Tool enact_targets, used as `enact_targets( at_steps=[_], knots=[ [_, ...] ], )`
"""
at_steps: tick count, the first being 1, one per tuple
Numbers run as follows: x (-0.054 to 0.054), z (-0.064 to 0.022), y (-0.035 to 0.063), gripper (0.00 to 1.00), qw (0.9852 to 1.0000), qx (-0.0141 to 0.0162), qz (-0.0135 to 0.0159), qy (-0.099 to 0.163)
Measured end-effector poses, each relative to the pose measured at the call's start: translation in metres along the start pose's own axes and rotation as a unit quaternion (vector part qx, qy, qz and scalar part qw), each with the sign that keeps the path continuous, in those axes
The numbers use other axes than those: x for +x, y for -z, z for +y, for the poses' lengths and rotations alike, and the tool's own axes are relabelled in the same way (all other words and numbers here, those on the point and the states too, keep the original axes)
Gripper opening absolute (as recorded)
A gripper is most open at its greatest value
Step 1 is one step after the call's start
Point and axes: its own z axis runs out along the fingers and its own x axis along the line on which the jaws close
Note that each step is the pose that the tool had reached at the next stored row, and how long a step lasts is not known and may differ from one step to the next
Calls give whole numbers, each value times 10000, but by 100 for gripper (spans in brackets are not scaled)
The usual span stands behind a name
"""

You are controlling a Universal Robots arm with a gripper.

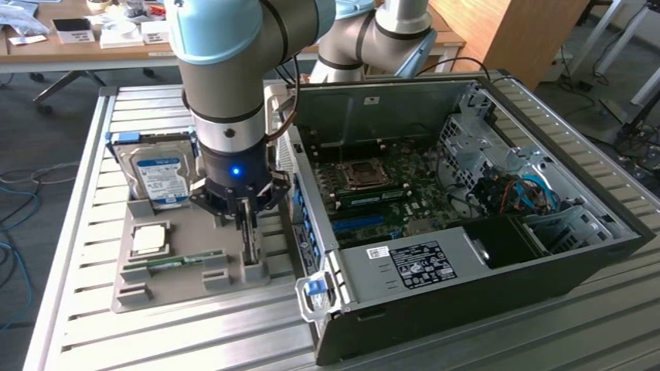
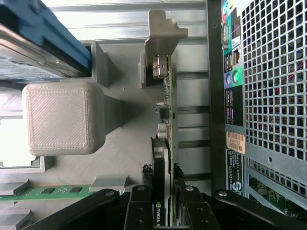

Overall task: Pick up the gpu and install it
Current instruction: 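Pick up the gpu and move the gpu toward the slot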

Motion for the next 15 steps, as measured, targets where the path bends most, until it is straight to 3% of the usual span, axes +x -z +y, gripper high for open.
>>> enact_targets(
  at_steps=[15],
  knots=[
    [1,-1,-1,27,9999,-13,6,118]
  ],
)
